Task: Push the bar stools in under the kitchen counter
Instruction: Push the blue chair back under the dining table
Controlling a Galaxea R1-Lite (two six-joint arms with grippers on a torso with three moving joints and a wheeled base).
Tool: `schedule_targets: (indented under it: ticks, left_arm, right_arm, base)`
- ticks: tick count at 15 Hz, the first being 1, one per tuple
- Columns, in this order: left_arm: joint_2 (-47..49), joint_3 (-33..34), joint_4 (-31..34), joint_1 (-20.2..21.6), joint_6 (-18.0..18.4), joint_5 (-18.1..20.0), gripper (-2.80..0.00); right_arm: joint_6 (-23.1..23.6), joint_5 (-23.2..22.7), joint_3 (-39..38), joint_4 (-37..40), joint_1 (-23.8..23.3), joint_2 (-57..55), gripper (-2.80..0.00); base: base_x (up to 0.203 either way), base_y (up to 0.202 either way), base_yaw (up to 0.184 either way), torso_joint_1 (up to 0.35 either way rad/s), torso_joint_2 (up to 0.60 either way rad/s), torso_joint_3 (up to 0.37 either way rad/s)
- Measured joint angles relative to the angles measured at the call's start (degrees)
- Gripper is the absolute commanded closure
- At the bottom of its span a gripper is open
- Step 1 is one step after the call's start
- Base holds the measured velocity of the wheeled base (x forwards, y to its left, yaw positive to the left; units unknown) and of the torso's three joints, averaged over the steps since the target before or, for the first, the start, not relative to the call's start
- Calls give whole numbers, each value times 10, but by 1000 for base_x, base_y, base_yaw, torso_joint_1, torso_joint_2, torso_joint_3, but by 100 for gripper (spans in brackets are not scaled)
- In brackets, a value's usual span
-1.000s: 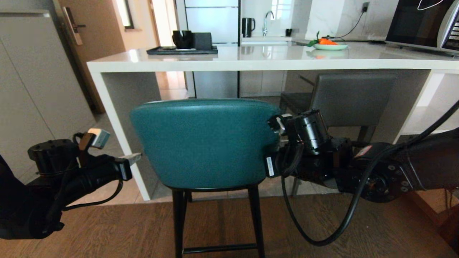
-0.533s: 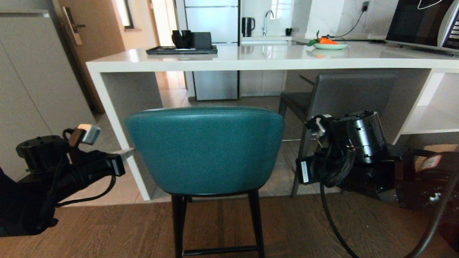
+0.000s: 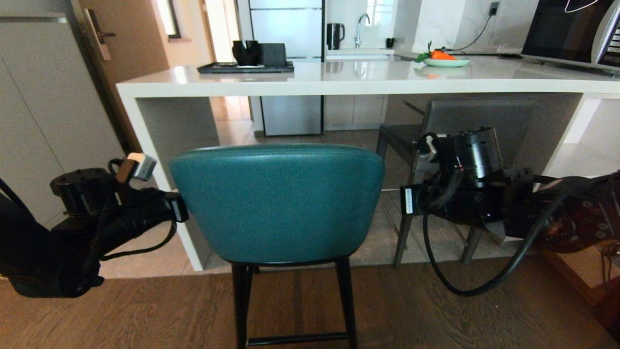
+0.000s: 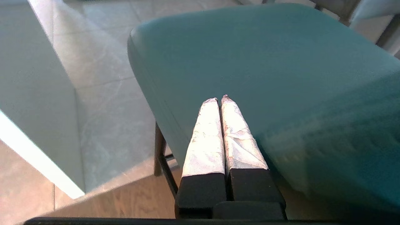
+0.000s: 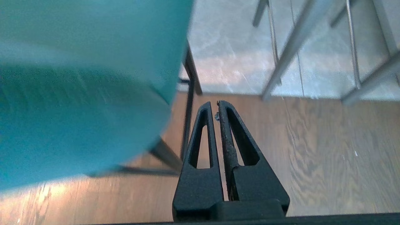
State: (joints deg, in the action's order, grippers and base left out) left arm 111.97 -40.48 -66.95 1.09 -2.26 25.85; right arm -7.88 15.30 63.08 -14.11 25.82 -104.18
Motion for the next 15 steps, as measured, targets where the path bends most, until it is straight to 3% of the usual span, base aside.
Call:
schedule_targets:
  ticks: [3, 6, 10, 15]
  left_arm:
    - [13, -13, -1, -13, 1, -14, 0]
    - [13, -10, 1, -6, 22, -10, 0]
    - [18, -11, 0, -13, 21, -13, 0]
    - [18, -4, -1, -20, 20, -13, 0]
  right_arm:
    - [5, 5, 44, 11, 15, -47, 0]
    - [4, 5, 51, 9, 29, -67, 0]
    - [6, 5, 66, 13, 29, -80, 0]
    - [22, 12, 181, 41, 30, -123, 0]
  base:
    - [0, 0, 0, 0, 0, 0]
    - [0, 0, 0, 0, 0, 0]
    - [0, 0, 0, 0, 0, 0]
    - [0, 0, 0, 0, 0, 0]
